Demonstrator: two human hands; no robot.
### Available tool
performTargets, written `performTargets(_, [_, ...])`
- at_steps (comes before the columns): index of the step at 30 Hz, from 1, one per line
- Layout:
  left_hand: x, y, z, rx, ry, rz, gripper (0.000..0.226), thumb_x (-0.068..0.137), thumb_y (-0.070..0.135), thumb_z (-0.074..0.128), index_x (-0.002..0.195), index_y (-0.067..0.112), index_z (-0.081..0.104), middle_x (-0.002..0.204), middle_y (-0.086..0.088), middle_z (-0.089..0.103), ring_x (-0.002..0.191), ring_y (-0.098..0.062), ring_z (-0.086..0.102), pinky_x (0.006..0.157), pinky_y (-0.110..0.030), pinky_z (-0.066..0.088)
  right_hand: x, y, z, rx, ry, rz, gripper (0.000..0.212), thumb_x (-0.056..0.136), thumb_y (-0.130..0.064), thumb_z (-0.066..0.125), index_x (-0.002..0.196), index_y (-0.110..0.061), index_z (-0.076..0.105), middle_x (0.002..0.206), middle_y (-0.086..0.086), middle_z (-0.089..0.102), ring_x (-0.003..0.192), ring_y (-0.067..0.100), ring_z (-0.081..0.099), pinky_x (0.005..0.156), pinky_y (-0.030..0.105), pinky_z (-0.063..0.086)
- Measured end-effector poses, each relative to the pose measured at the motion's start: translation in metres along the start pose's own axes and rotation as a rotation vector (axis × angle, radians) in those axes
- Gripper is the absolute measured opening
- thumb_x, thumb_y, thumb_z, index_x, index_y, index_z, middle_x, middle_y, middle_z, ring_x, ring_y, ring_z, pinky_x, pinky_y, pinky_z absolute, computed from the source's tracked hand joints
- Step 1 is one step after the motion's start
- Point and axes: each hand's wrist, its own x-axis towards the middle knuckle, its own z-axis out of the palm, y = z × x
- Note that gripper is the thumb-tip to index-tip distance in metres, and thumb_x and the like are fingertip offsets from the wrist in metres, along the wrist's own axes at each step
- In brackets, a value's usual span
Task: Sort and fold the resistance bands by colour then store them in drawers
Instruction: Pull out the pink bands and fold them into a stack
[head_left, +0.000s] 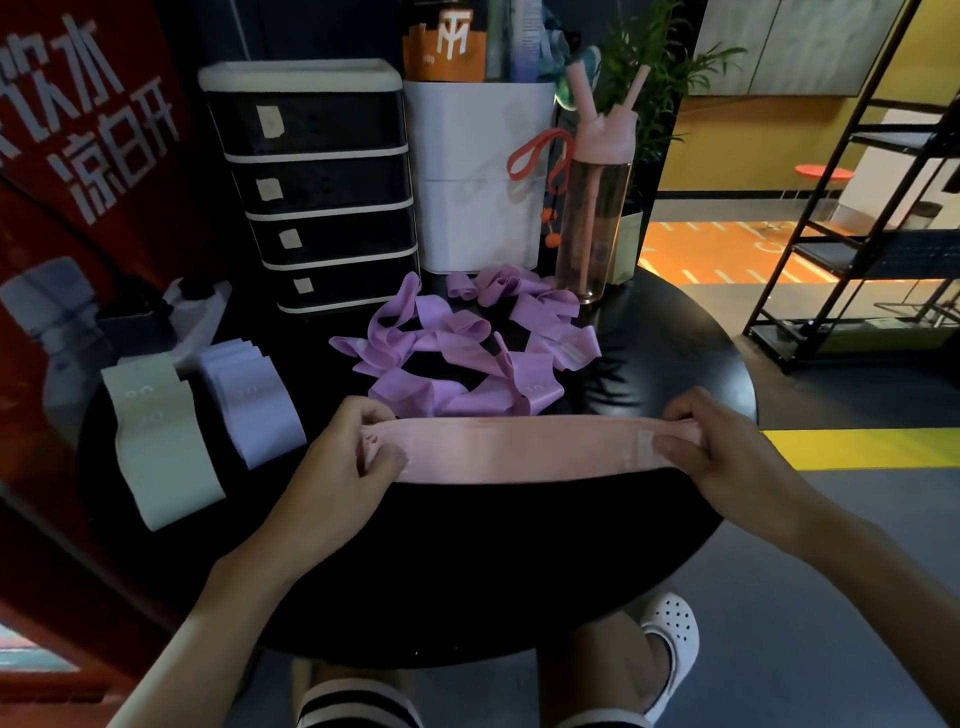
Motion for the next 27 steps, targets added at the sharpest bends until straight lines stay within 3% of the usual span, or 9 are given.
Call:
performTargets(3, [-0.003,-0.004,0.001,-0.065,0.01,0.033,0.035,0.095,0.01,0.06,0.119,0.034,0.052,0.11,0.018,0.061,0.1,0.004,0.06,0.082,-0.014,0.046,-0.003,0.005,0.006,0.029,0.048,0.002,0.015,0.09,-0.005,0.063,0.094,-0.016,0.053,0.084,-0.008,0.057,0.076,-0.005,0.052,0.065,0.008,0.037])
performTargets(6, [-0.003,-0.009,0.001,0.038,-0.037,0.085,0.035,0.097,0.015,0.059,0.128,0.029,0.054,0.118,0.017,0.061,0.109,0.007,0.056,0.089,-0.01,0.041,-0.007,0.013,0.011,0.011,-0.002,-0.026,0.019,0.095,-0.011,0.058,0.112,-0.017,0.053,0.101,-0.005,0.055,0.085,-0.001,0.048,0.077,0.002,0.036])
performTargets(8, [-0.003,-0.012,0.002,0.071,-0.057,0.095,0.024,0.098,0.021,0.057,0.12,0.029,0.055,0.114,0.016,0.06,0.106,0.005,0.056,0.086,-0.012,0.041,-0.006,0.016,0.011,0.026,-0.006,-0.046,0.017,0.097,-0.015,0.054,0.114,-0.02,0.053,0.103,-0.006,0.053,0.092,0.002,0.048,0.08,0.001,0.035])
performTargets(11, [-0.003,-0.012,0.001,0.073,-0.069,0.065,0.006,0.1,0.027,0.053,0.104,0.03,0.055,0.098,0.012,0.062,0.092,0.001,0.059,0.074,-0.019,0.042,-0.005,0.018,0.01,0.027,-0.001,-0.063,0.005,0.1,-0.022,0.049,0.101,-0.02,0.053,0.095,-0.008,0.053,0.087,0.004,0.051,0.074,0.007,0.037])
performTargets(14, [-0.003,-0.012,0.001,0.069,-0.019,0.079,0.004,0.099,0.026,0.054,0.097,0.029,0.055,0.092,0.01,0.063,0.088,-0.001,0.058,0.07,-0.017,0.041,-0.005,0.019,0.01,0.033,0.076,-0.072,0.014,0.093,-0.027,0.046,0.095,-0.017,0.056,0.089,-0.009,0.055,0.089,-0.001,0.053,0.071,0.007,0.037])
performTargets(18, [-0.006,-0.015,0.001,0.112,-0.025,0.078,0.005,0.099,0.025,0.054,0.096,0.029,0.052,0.093,0.01,0.062,0.089,0.002,0.057,0.07,-0.011,0.039,-0.01,0.025,0.014,0.03,0.061,-0.072,0.019,0.094,-0.031,0.043,0.1,-0.016,0.054,0.091,-0.003,0.054,0.089,0.001,0.053,0.073,0.009,0.037])
performTargets(22, [-0.008,-0.021,-0.003,0.178,-0.071,0.076,0.005,0.099,0.029,0.05,0.103,0.032,0.049,0.102,0.014,0.058,0.1,-0.008,0.053,0.079,-0.024,0.039,-0.011,0.03,0.015,0.012,0.039,-0.091,0.029,0.095,-0.046,0.035,0.103,-0.022,0.049,0.092,-0.012,0.049,0.083,0.008,0.05,0.072,0.021,0.037])
performTargets(25, [-0.009,-0.02,-0.005,0.177,-0.093,0.069,0.006,0.1,0.026,0.05,0.104,0.03,0.049,0.102,0.015,0.058,0.101,-0.01,0.052,0.079,-0.025,0.038,-0.01,0.029,0.015,0.006,0.026,-0.067,0.03,0.095,-0.048,0.033,0.106,-0.024,0.047,0.094,-0.016,0.048,0.087,0.011,0.05,0.075,0.03,0.038])
performTargets(27, [-0.009,-0.017,-0.006,0.136,-0.082,0.063,0.007,0.099,0.024,0.052,0.101,0.031,0.053,0.097,0.015,0.062,0.097,-0.003,0.056,0.077,-0.022,0.04,-0.01,0.028,0.015,0.031,0.012,-0.032,0.023,0.096,-0.043,0.037,0.106,-0.025,0.047,0.095,-0.017,0.051,0.088,0.009,0.051,0.075,0.027,0.039])
